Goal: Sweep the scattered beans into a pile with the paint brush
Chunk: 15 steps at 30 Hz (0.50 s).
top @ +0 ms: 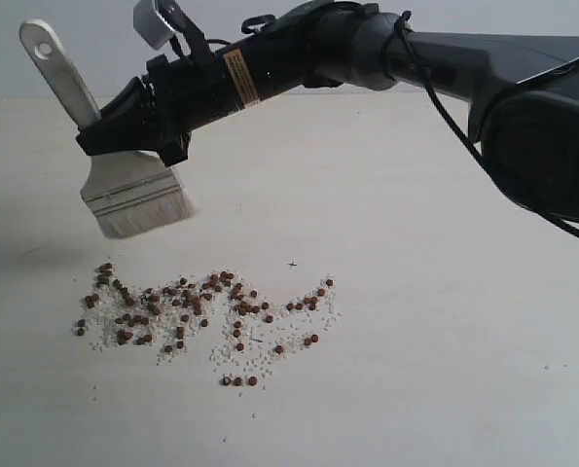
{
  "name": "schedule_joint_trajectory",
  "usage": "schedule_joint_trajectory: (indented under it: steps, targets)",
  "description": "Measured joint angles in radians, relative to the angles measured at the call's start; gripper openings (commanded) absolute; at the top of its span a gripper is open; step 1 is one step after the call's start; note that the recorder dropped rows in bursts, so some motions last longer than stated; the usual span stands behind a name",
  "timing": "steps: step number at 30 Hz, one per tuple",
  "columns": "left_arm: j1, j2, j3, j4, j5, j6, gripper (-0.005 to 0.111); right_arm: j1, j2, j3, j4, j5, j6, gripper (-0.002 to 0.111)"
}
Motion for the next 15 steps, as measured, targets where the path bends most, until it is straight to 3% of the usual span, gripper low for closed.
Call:
schedule_joint_trajectory:
  steps: [8, 15]
  targets:
    - [0.000, 0.000, 0.000, 0.000, 0.000, 0.000, 0.000, 0.034, 0.034, 0.000, 0.021, -0.002, -0.541, 0.000]
    - [0.000, 0.000, 0.000, 0.000, 0.000, 0.000, 0.000, 0.100, 0.141, -0.033, 0.027, 0.024, -0.696, 0.000]
